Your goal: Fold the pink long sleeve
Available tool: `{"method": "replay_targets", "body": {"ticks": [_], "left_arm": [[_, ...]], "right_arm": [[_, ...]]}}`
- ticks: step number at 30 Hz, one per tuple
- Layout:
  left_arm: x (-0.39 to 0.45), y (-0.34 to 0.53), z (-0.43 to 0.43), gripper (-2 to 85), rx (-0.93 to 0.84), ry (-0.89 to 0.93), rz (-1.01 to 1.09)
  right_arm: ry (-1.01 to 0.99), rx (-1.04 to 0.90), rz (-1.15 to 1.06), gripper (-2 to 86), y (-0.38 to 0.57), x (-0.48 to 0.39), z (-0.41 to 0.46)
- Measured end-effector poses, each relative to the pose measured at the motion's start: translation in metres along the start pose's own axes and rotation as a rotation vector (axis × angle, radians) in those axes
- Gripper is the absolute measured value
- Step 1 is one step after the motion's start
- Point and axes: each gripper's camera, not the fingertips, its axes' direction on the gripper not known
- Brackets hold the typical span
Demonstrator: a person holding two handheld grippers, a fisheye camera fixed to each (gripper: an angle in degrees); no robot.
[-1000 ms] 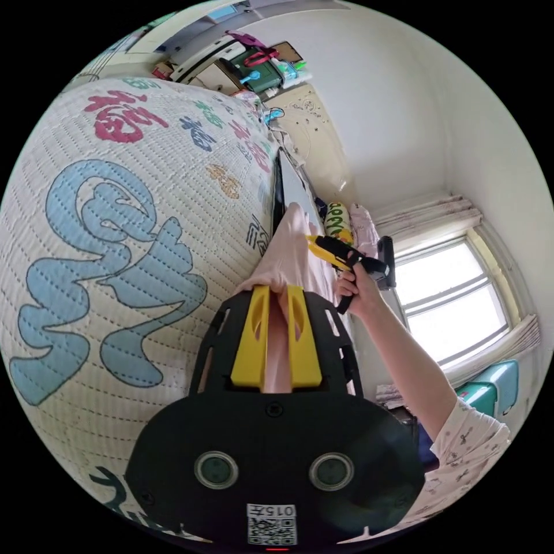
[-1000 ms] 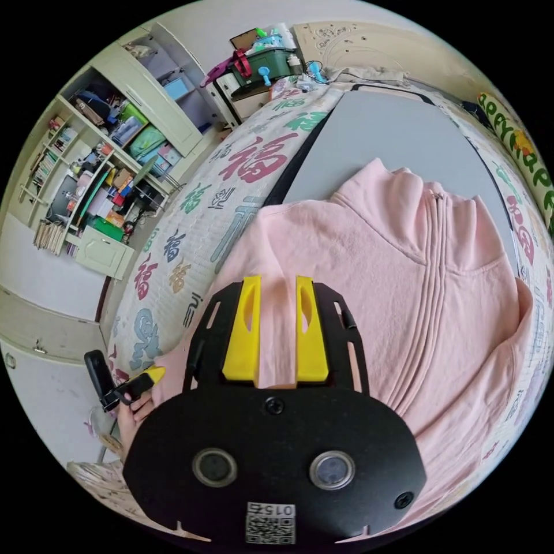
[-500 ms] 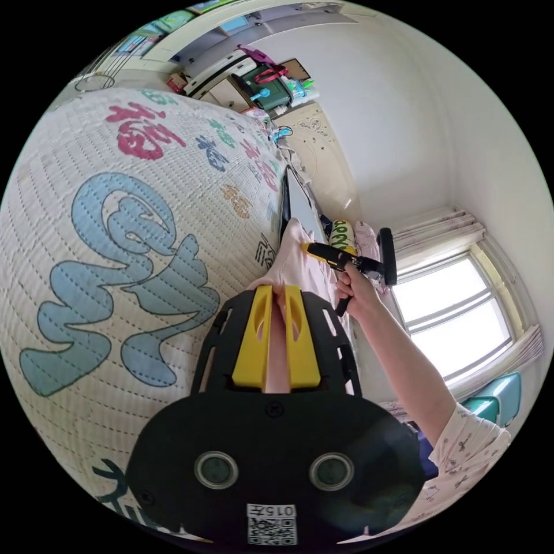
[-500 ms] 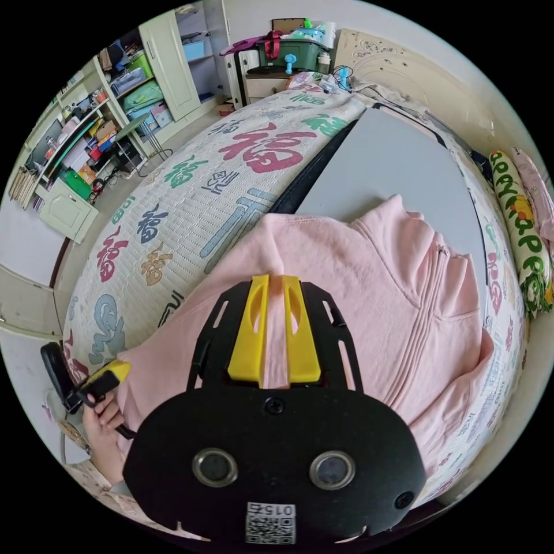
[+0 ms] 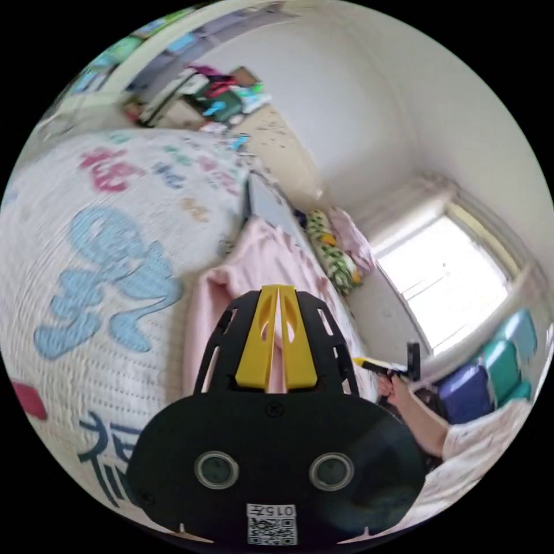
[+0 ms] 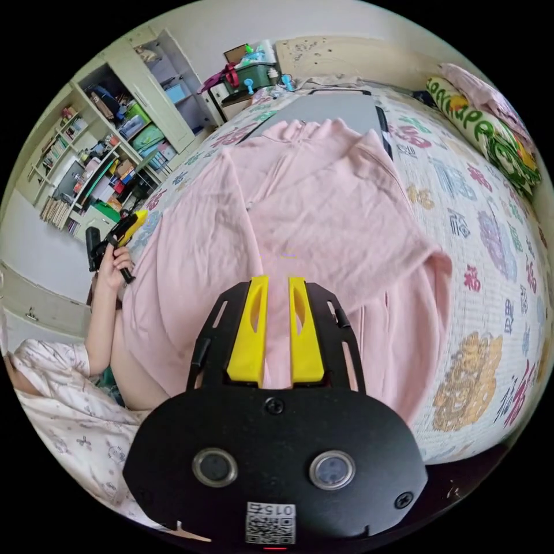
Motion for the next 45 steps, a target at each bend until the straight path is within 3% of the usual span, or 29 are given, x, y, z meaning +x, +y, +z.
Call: {"method": "replay_targets", "body": {"ticks": [4,7,9,11,15,17,24,27,29,35,38,45], "left_arm": [[0.16,0.003,0.086,3.6,-0.329,0.245,0.536],[0.256,0.046,0.15,8.2,-0.486,0.433,0.709],[0.308,0.072,0.188,8.9,-0.603,0.432,0.801],[0.364,0.101,0.231,10.2,-0.74,0.301,0.937],[0.404,0.114,0.263,10.0,-0.806,0.177,0.961],[0.421,0.113,0.274,9.7,-0.85,0.128,0.979],[0.419,0.06,0.266,8.4,-0.852,0.228,0.854],[0.401,0.021,0.243,7.3,-0.785,0.298,0.72],[0.393,0.002,0.223,7.3,-0.703,0.28,0.65],[0.372,0.015,0.205,7.6,-0.533,0.138,0.435],[0.4,0.021,0.192,7.7,-0.489,-0.012,0.502],[0.461,0.051,0.213,9.8,-0.598,-0.245,0.721]], "right_arm": [[-0.001,-0.002,-0.013,8.3,0.034,-0.031,-0.046],[-0.035,0.017,-0.031,8.3,0.024,-0.062,-0.074],[-0.066,0.033,-0.037,8.4,0.015,-0.077,-0.092],[-0.131,0.041,-0.033,9.0,0.005,-0.093,-0.119],[-0.179,0.049,-0.047,8.3,-0.002,-0.119,-0.157],[-0.108,0.014,-0.107,6.7,-0.004,-0.144,-0.174],[-0.122,0.053,-0.044,3.2,-0.026,-0.188,-0.303],[-0.119,0.287,0.114,0.5,-0.025,-0.218,-0.436],[-0.272,0.615,0.196,-0.1,-0.002,-0.254,-0.558],[-0.53,1.347,0.153,-0.5,0.116,-0.368,-0.772],[-0.672,1.557,0.057,-0.5,0.167,-0.397,-0.824],[-0.733,1.661,-0.053,-0.6,0.224,-0.464,-0.897]]}}
